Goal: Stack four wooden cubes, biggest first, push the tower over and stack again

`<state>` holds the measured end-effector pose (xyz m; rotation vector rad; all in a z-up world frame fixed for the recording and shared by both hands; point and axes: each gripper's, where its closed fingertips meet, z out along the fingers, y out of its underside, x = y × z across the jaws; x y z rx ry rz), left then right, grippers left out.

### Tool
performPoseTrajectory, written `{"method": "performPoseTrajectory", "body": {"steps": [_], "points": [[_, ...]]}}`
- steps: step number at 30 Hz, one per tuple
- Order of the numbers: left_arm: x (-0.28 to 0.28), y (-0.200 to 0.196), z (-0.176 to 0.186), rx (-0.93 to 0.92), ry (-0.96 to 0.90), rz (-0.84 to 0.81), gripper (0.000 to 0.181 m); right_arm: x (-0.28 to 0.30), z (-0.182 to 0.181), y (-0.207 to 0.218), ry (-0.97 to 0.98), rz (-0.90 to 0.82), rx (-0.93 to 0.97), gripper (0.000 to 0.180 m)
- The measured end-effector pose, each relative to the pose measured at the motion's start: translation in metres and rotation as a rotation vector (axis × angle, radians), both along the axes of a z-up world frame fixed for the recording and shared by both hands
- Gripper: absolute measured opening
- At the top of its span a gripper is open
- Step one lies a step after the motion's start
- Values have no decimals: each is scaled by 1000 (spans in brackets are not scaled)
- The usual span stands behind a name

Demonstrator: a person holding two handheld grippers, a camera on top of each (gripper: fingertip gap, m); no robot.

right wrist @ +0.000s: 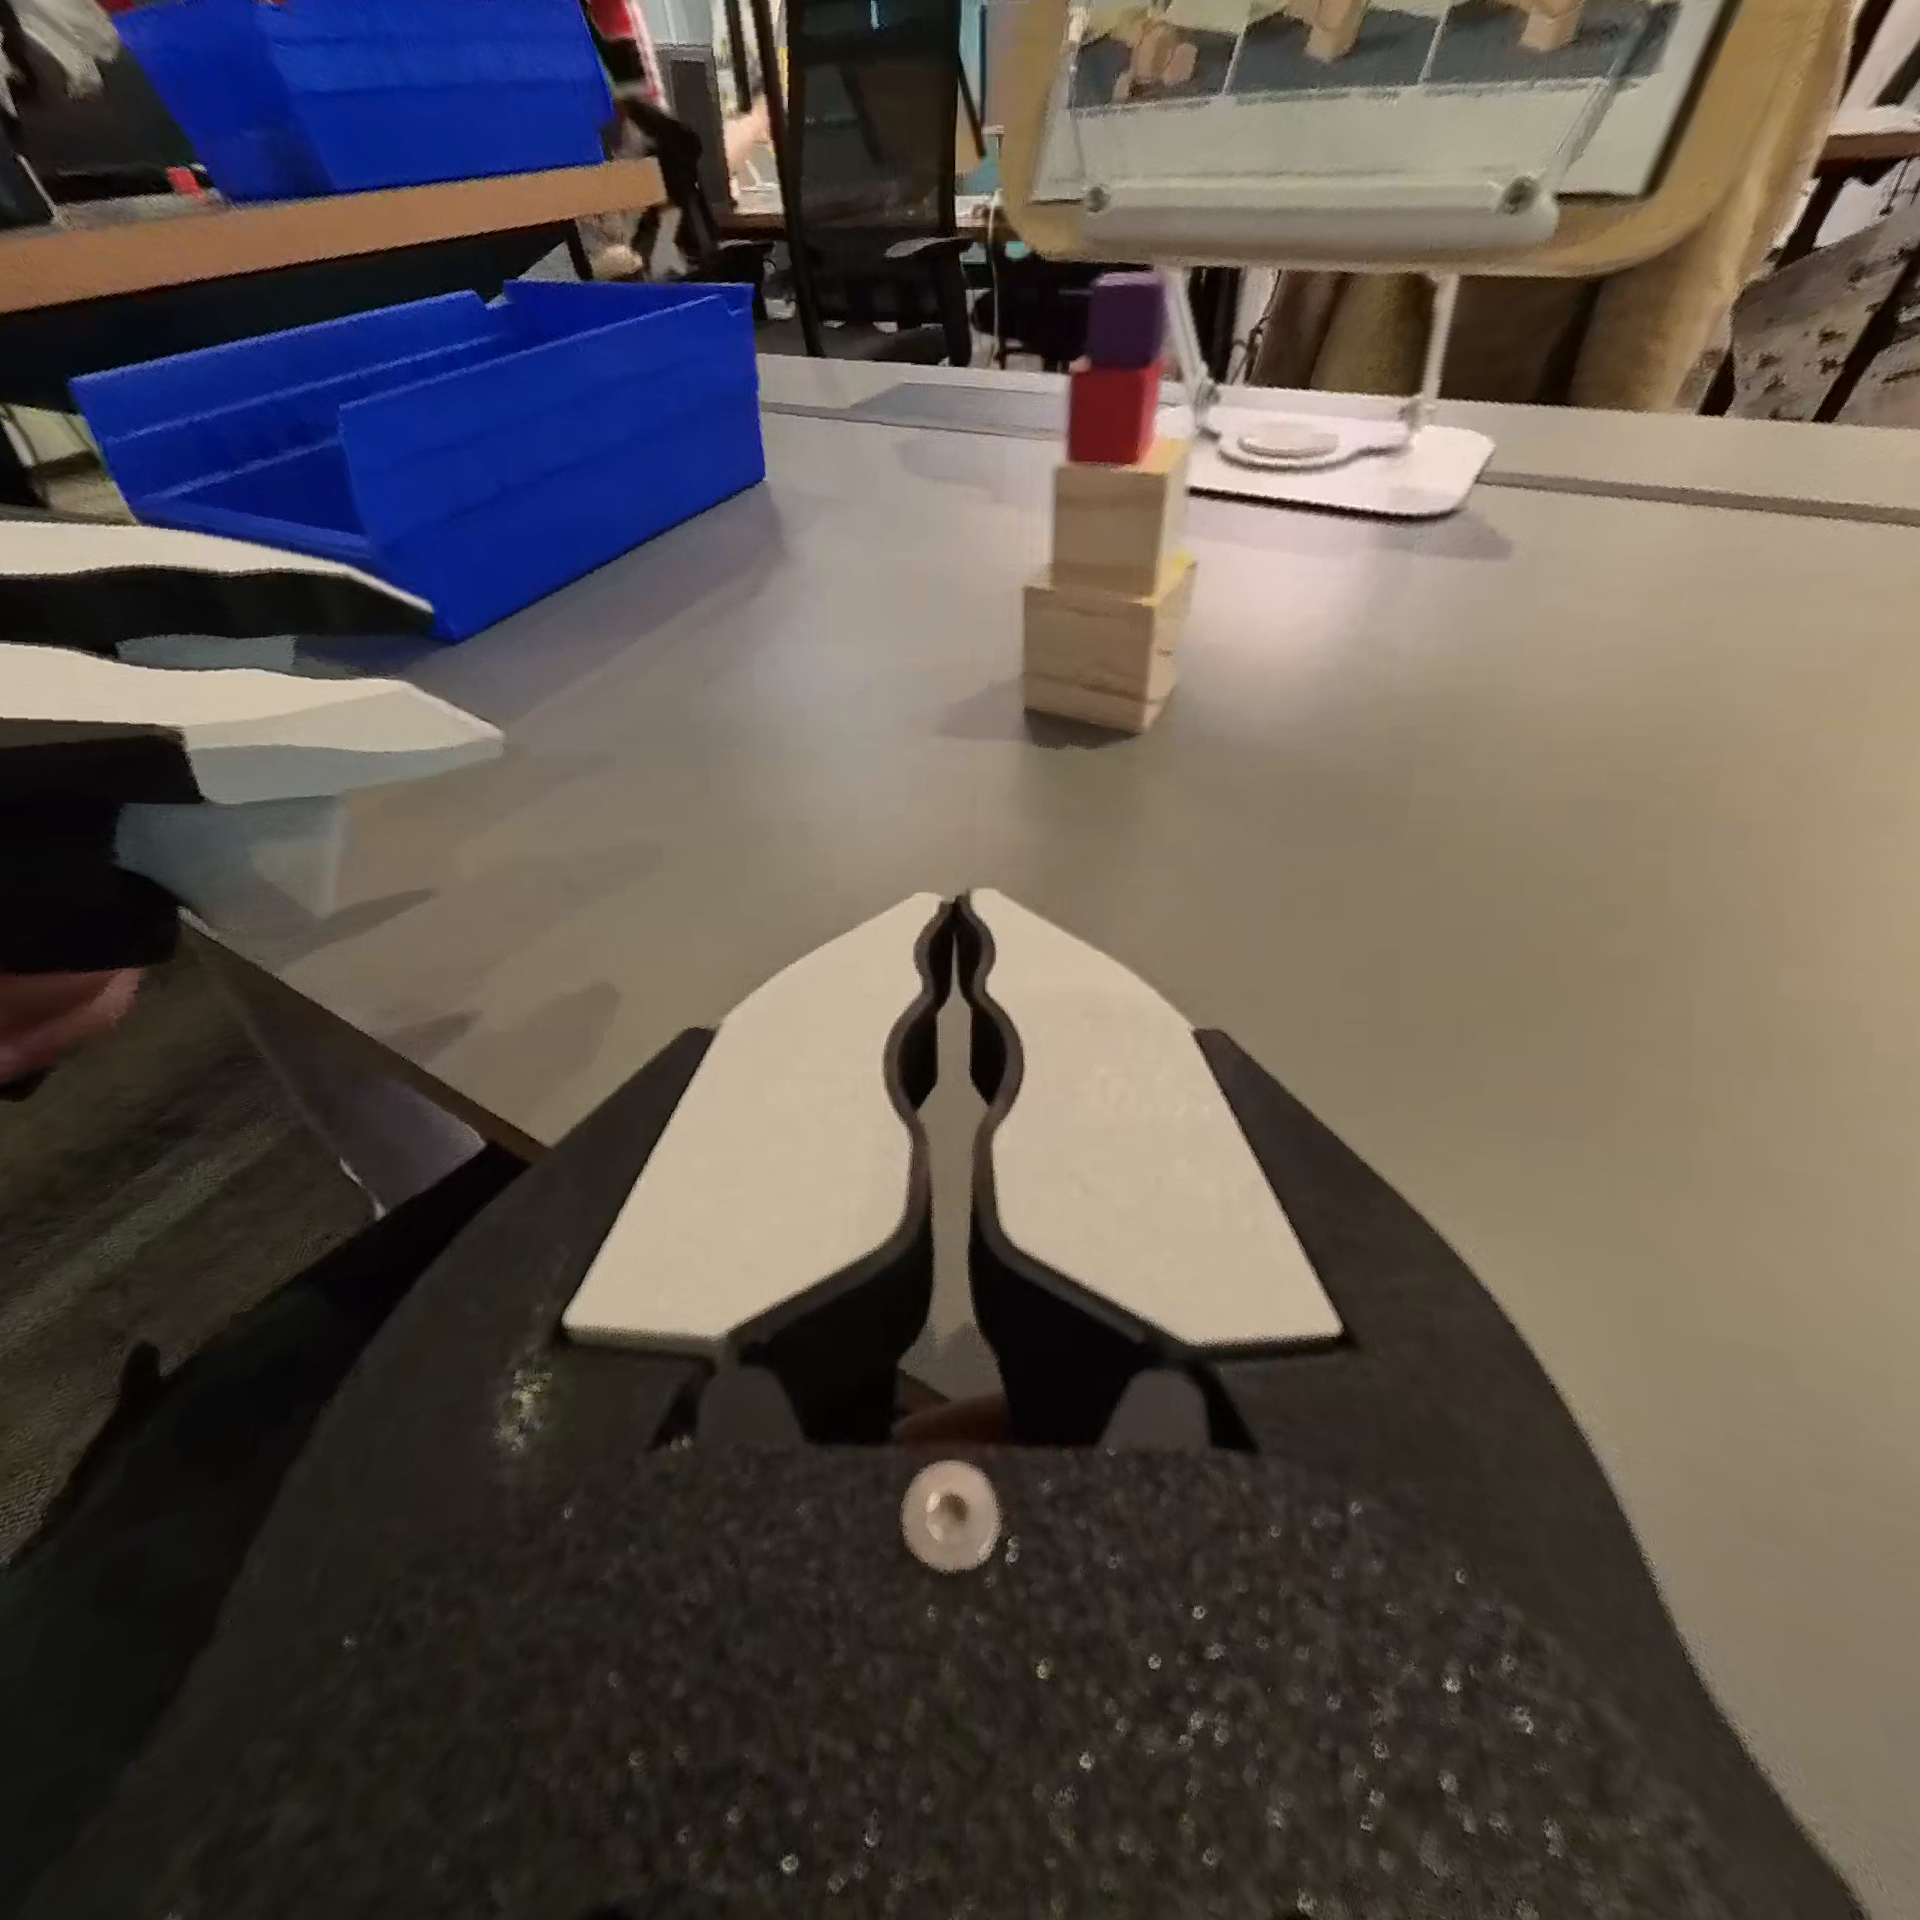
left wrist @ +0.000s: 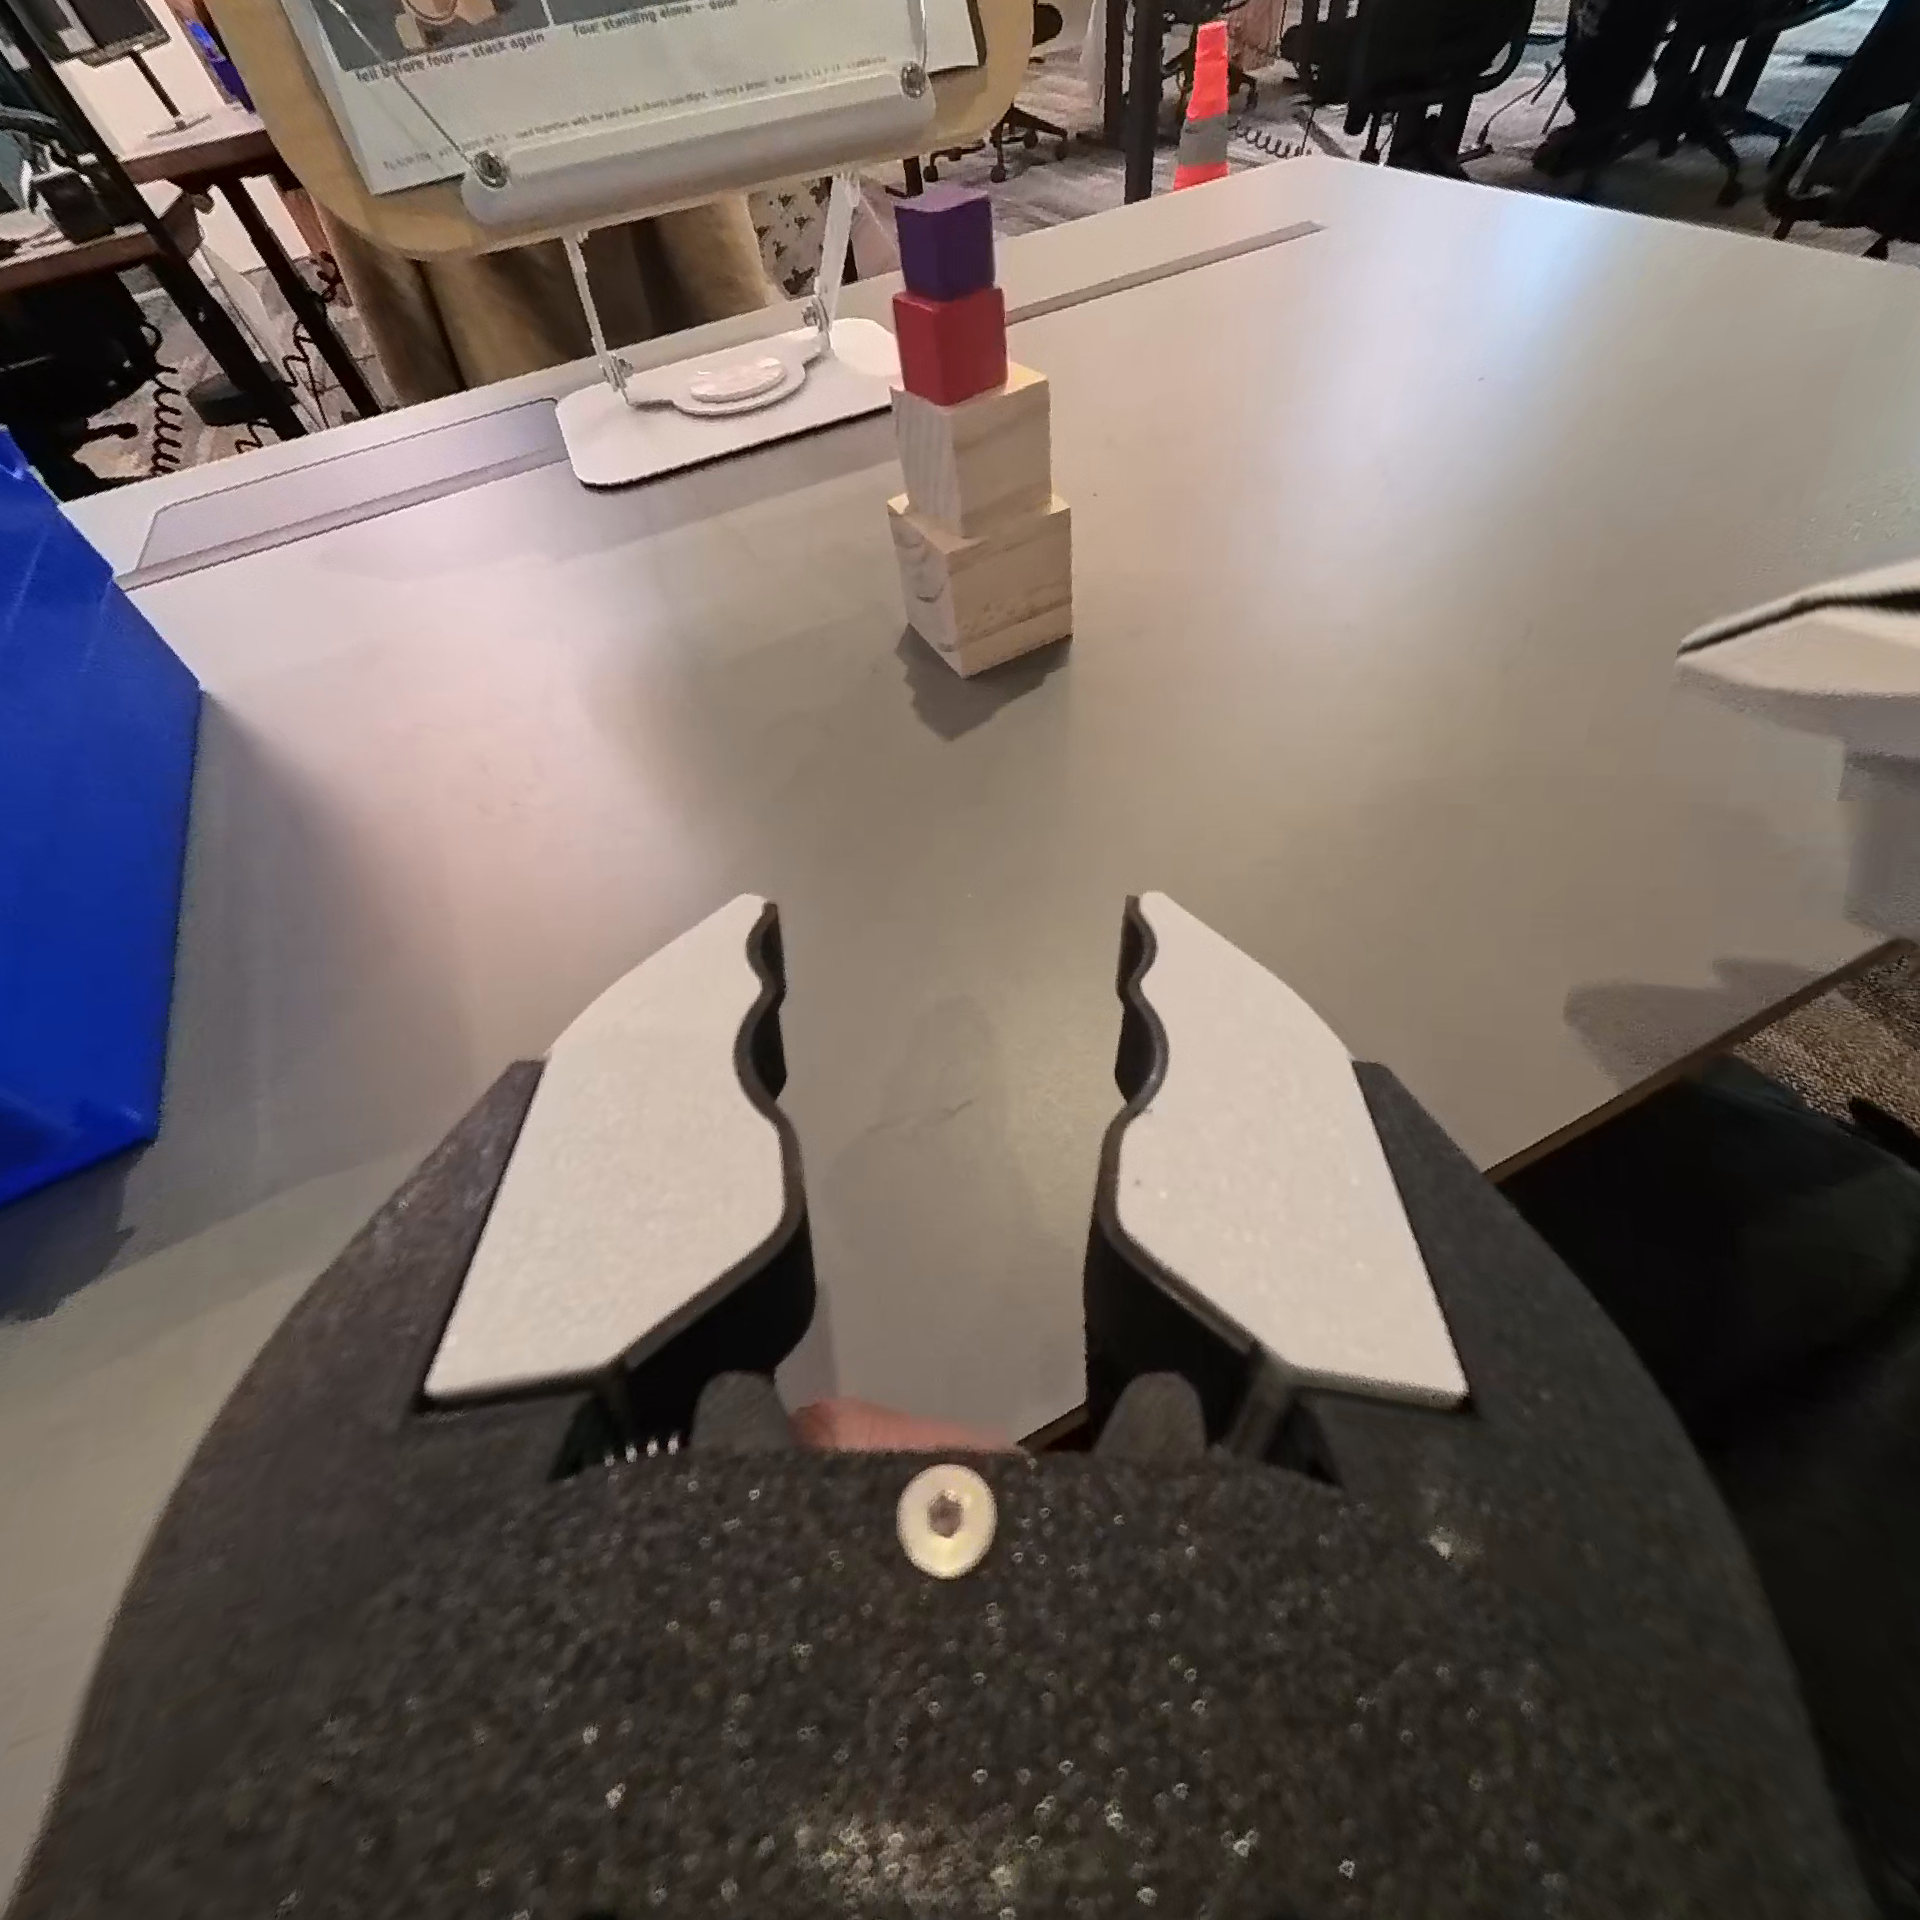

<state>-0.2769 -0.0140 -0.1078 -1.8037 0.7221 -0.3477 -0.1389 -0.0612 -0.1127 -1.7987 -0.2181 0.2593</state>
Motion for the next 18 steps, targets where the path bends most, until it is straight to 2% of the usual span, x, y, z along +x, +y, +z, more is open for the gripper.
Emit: {"method": "performPoseTrajectory", "body": {"steps": [2, 4, 6, 8, 10, 12, 13, 15, 18], "points": [[0, -1, 1, -2, -5, -3, 61, -19, 2, 11, -41, -10, 11, 0], [-1, -1, 2, 0, -11, -6, 61, -33, 4, 40, -94, -31, -27, 0], [0, -1, 3, 0, -12, -12, 61, -32, 6, 95, -120, -70, -82, 0], [2, -3, 4, -1, -15, -20, 61, -4, -10, 173, -232, -213, -166, 0], [5, -6, 5, 2, -11, -29, 61, 20, -24, 222, -256, -288, -245, 0], [7, -10, 7, 17, 3, -41, 61, 15, -14, 219, -216, -213, -280, 0], [8, -11, 7, 32, 15, -47, 62, 16, -2, 208, -228, -204, -222, 0], [4, -10, 6, 71, 44, -37, 62, 24, 14, 177, -270, -201, -149, 0], [2, -9, -6, 49, 58, -29, 61, 31, 18, 123, -267, -144, -120, 0]]}}
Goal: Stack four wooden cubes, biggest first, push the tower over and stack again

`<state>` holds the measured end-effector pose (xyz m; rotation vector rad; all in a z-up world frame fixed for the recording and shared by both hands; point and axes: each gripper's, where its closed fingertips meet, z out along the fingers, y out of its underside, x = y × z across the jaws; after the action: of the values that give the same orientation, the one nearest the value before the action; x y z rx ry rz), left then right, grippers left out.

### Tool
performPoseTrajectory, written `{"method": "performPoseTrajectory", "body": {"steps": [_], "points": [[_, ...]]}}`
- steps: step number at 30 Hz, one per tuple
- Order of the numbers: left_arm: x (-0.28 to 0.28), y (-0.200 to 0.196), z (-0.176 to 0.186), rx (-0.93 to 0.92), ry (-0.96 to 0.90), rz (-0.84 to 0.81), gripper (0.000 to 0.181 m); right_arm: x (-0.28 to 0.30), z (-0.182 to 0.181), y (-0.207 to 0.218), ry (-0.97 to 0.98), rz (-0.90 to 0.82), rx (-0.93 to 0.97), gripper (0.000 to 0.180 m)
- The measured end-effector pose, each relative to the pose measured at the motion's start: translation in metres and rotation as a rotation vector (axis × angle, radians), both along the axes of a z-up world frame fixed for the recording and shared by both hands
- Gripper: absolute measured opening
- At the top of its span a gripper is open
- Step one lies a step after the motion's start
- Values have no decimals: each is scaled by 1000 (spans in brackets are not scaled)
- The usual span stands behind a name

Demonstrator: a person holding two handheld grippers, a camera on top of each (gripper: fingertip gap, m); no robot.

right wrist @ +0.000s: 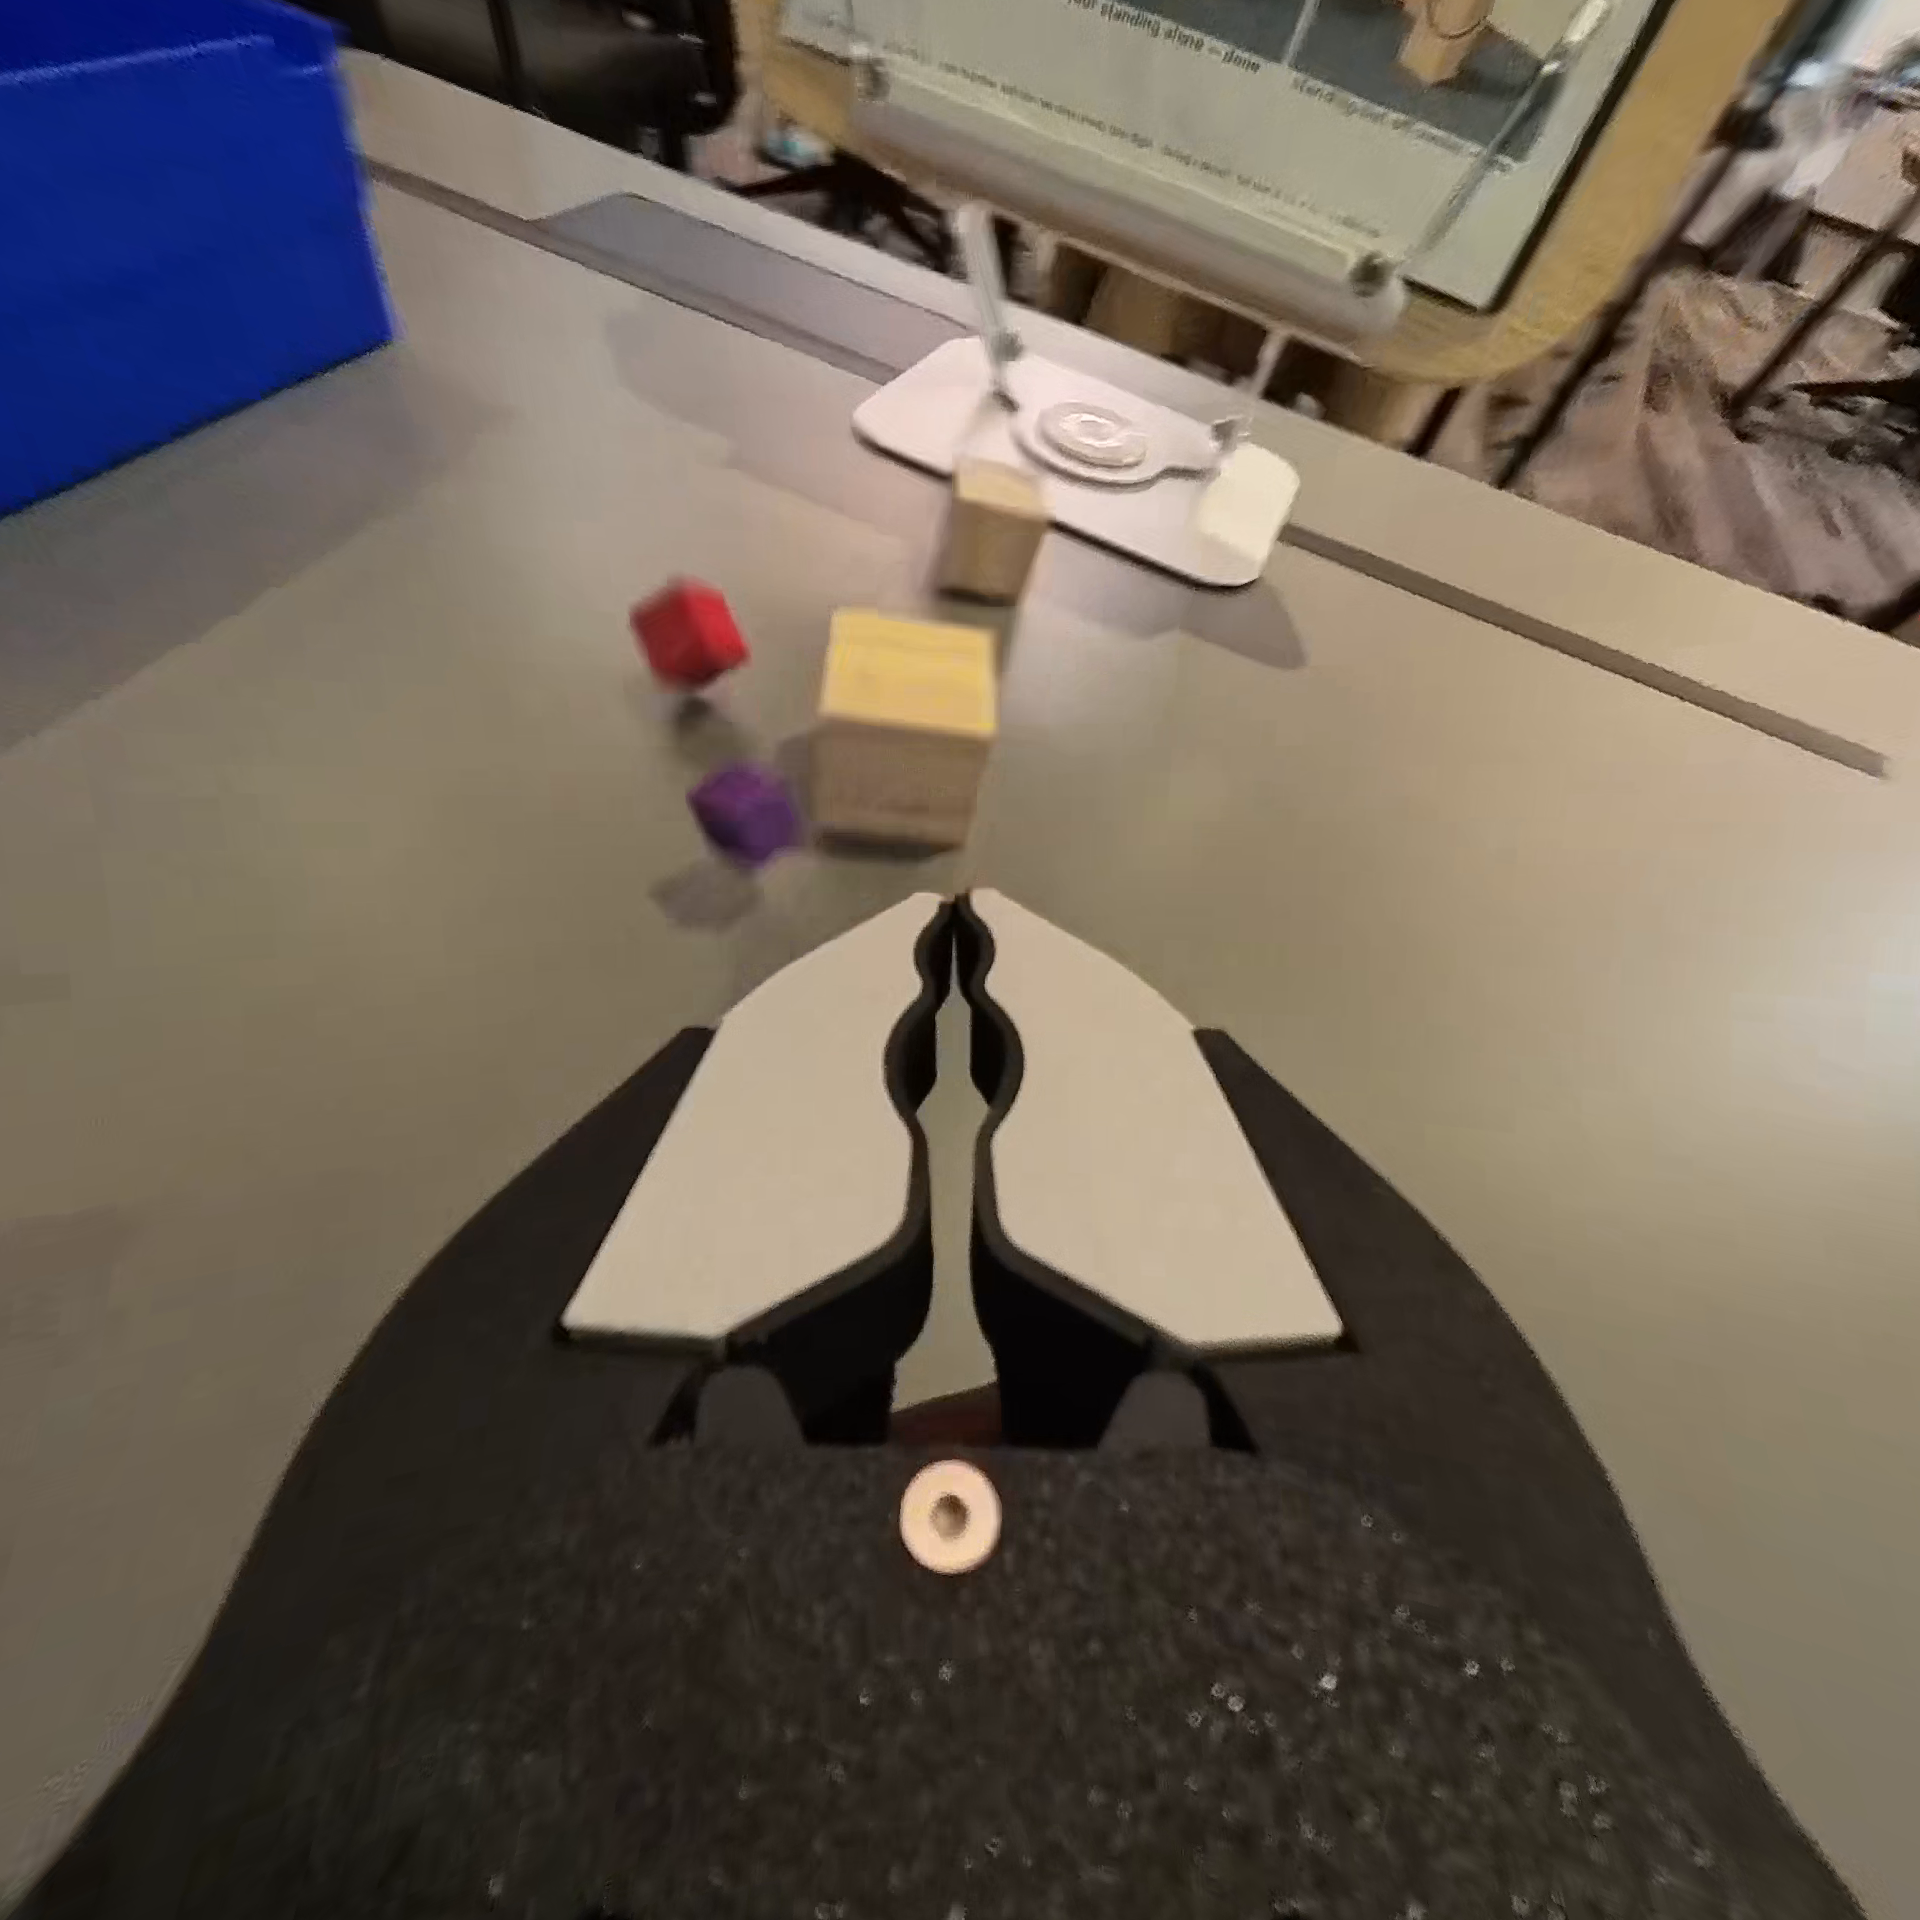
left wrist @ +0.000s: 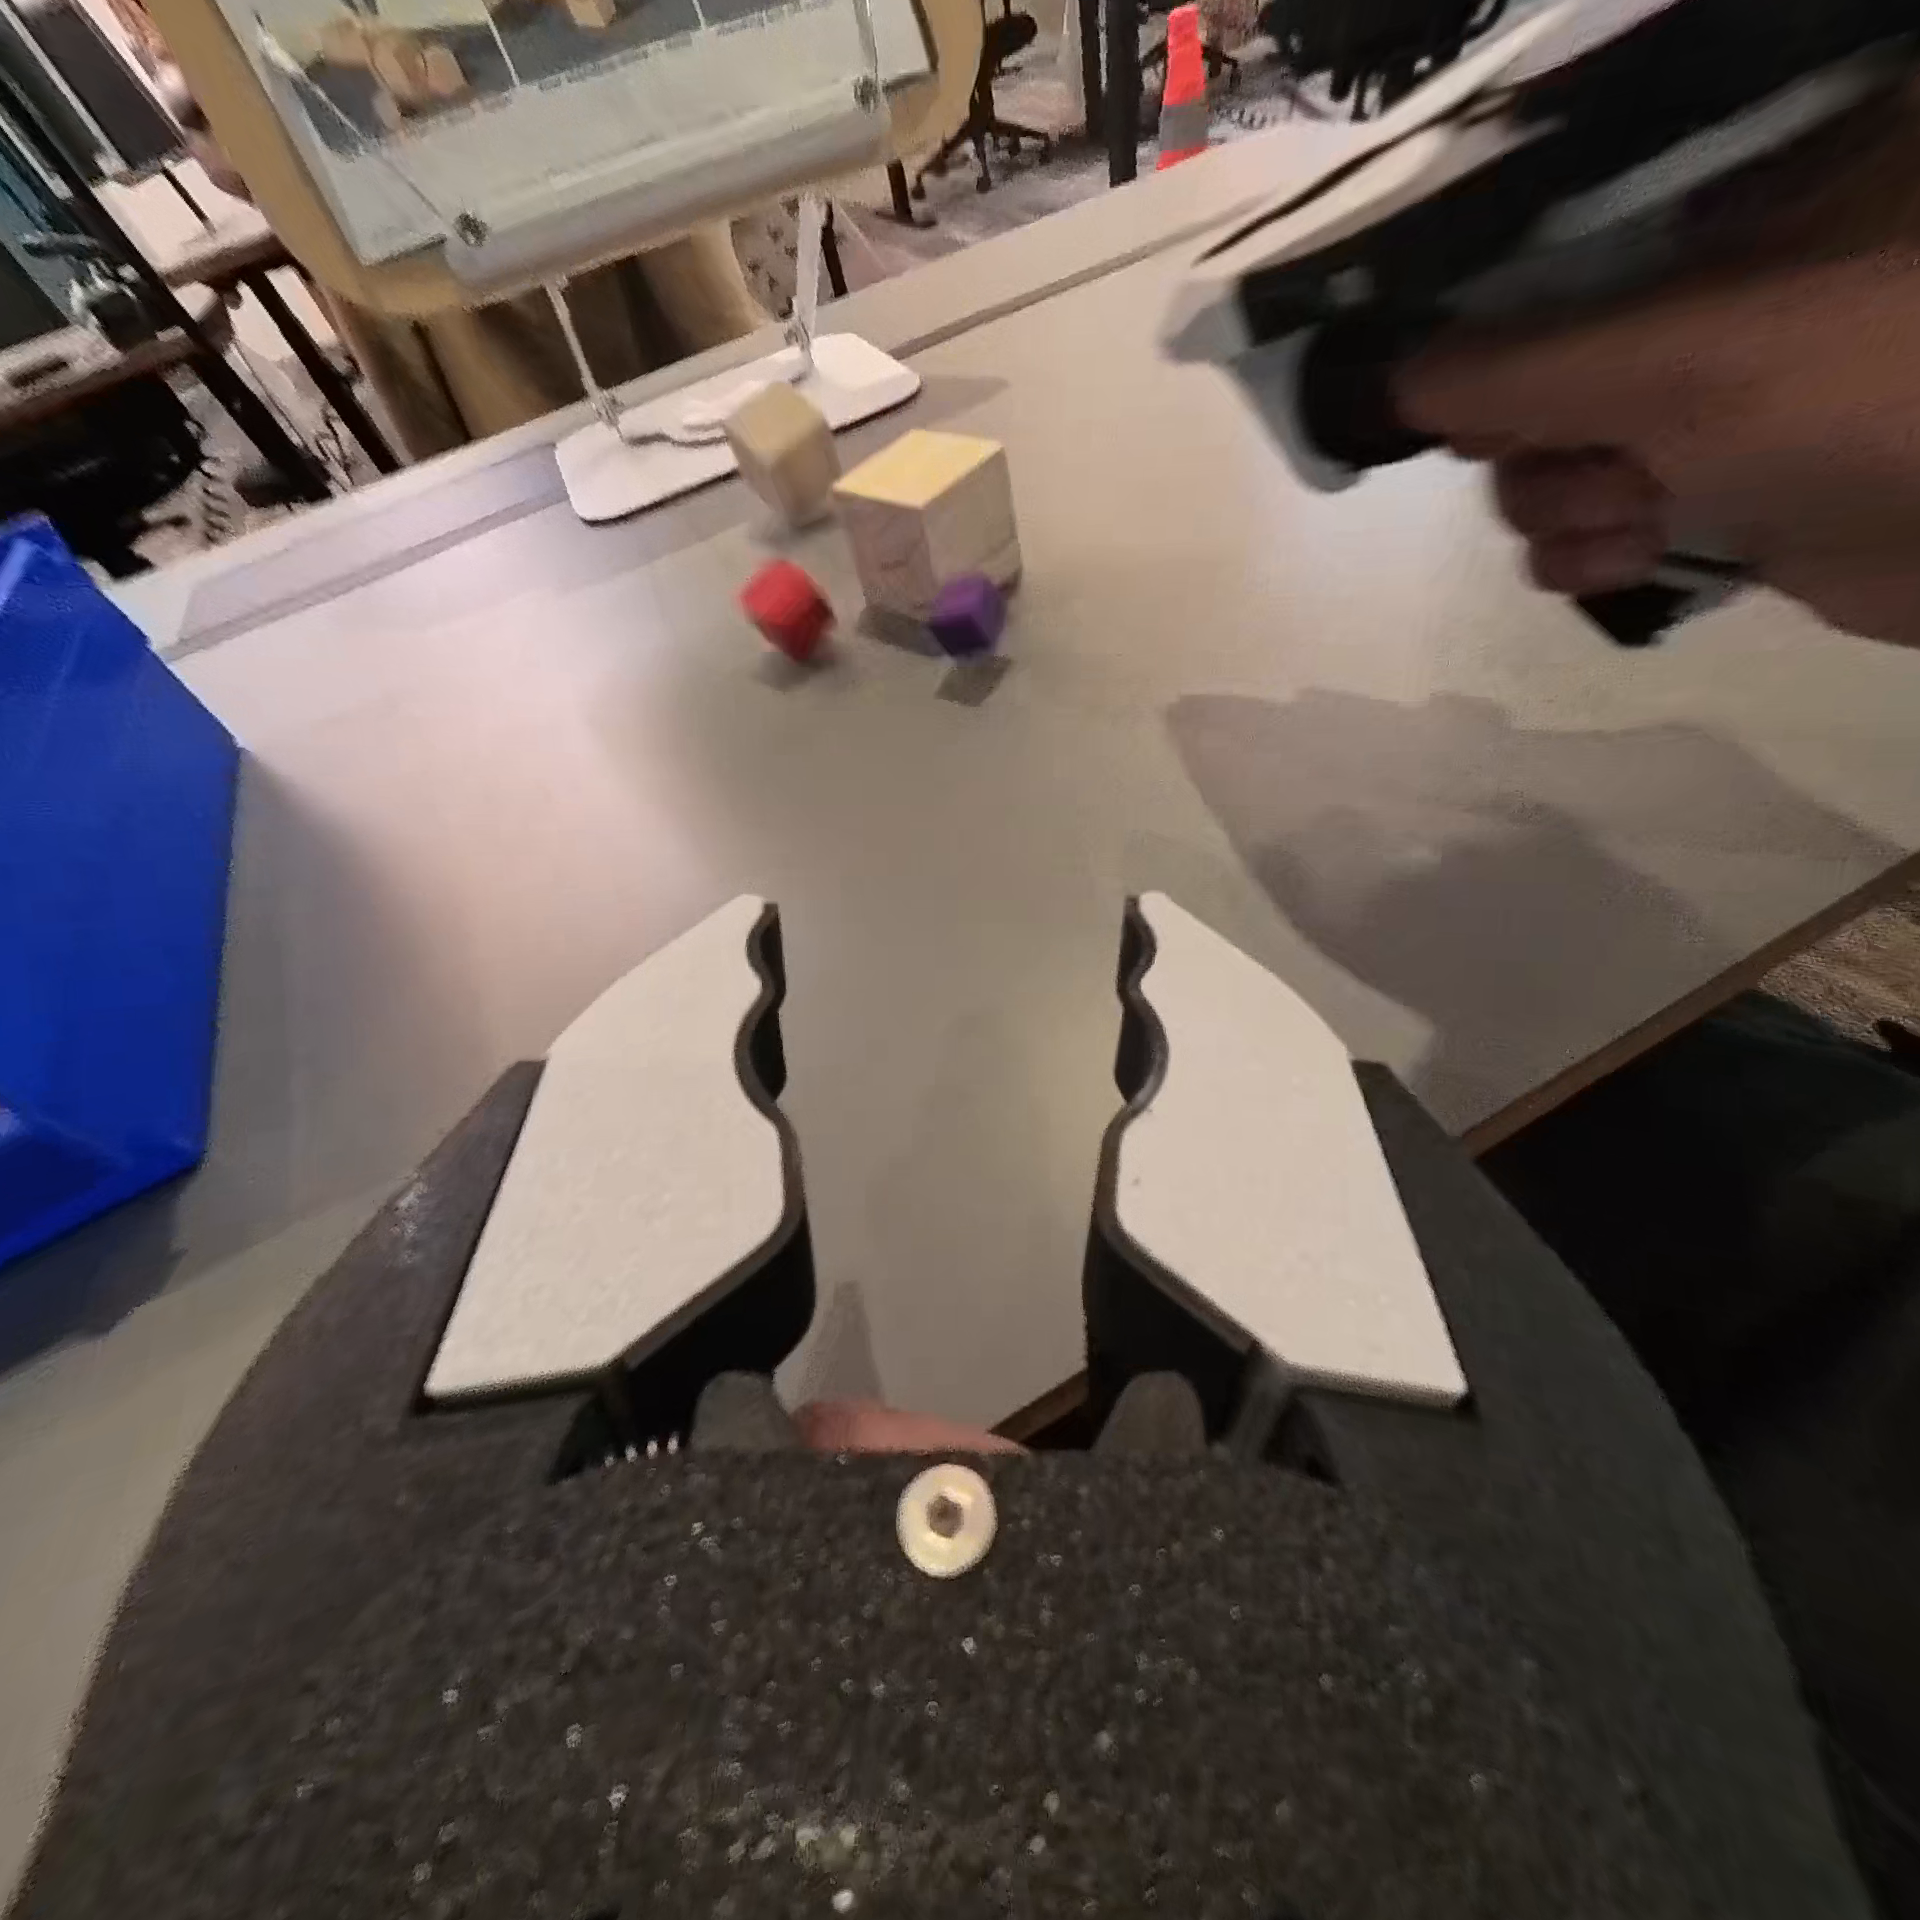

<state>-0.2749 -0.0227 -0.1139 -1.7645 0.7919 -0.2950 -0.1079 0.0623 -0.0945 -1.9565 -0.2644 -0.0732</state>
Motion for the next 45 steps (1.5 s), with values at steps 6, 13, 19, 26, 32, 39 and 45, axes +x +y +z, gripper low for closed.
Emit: {"method": "performPoseTrajectory", "body": {"steps": [6, 13, 19, 26, 32, 39, 45], "points": [[3, 1, -10, -75, -30, 3, 61, 3, -5, -75, 100, 68, 19, 3], [4, 10, -4, -30, -29, 39, 61, 11, -29, -107, 91, 57, 25, 24], [5, 11, 1, 5, -21, 55, 61, 13, -30, -108, 114, 61, 4, 32], [2, 10, 1, -8, -26, 55, 61, 13, -37, -107, 107, 58, -18, 33], [3, 10, 0, -15, -17, 48, 61, 11, -38, -108, 106, 59, -19, 33], [7, 15, 0, -17, 12, 36, 61, 13, -39, -107, 109, 60, -23, 33], [52, 94, 21, -125, 198, -94, 70, 20, -34, -104, 135, 65, -11, 33]]}}
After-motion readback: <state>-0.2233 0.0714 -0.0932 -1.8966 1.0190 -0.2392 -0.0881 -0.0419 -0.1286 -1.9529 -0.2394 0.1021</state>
